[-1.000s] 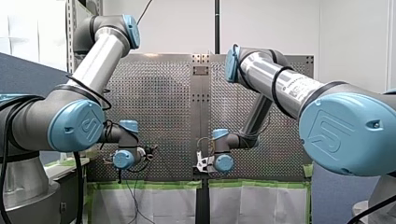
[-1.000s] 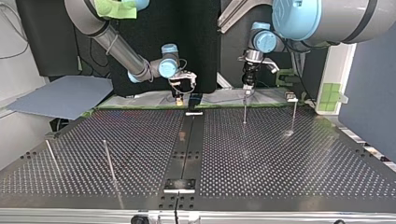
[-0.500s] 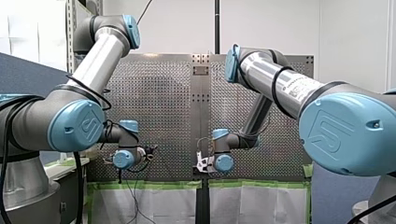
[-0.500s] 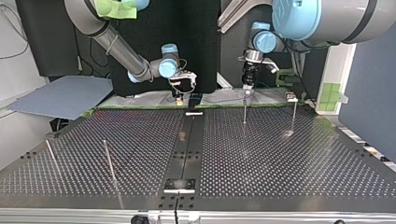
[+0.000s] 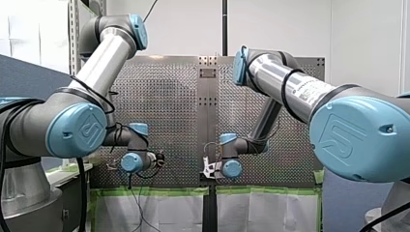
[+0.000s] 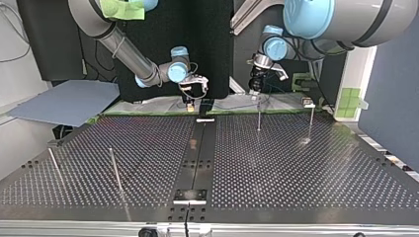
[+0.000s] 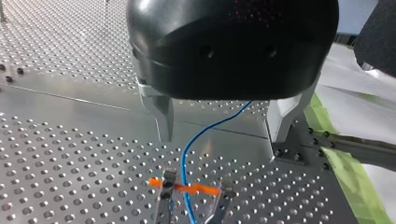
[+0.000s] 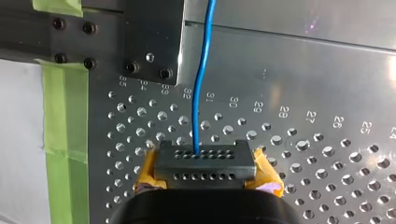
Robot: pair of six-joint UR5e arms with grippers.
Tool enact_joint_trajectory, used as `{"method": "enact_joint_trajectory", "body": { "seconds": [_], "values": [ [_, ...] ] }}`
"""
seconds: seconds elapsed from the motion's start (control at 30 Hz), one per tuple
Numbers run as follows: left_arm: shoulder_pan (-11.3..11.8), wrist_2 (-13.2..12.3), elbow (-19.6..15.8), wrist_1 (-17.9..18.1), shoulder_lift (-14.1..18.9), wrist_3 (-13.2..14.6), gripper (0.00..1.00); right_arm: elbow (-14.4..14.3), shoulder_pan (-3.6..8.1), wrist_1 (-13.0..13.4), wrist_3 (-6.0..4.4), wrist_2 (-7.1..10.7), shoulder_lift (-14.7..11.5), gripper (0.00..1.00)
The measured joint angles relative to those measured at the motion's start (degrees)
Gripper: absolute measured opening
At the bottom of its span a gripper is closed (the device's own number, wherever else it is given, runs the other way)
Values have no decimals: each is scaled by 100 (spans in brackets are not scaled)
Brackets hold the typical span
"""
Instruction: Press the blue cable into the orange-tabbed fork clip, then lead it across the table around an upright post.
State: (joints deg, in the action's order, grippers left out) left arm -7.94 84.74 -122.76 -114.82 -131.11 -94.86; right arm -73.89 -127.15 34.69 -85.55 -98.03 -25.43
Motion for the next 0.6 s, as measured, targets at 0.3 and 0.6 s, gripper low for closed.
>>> {"method": "enact_joint_trajectory", "body": {
  "seconds": [0.3, 0.6],
  "values": [
    [-200, 319, 207, -80, -3, -75, 100, 4, -18, 4, 17, 28, -1, 0],
    [-378, 743, 489, -377, -5, -109, 100, 5, -8, 0, 25, 29, -1, 0]
  ]
}}
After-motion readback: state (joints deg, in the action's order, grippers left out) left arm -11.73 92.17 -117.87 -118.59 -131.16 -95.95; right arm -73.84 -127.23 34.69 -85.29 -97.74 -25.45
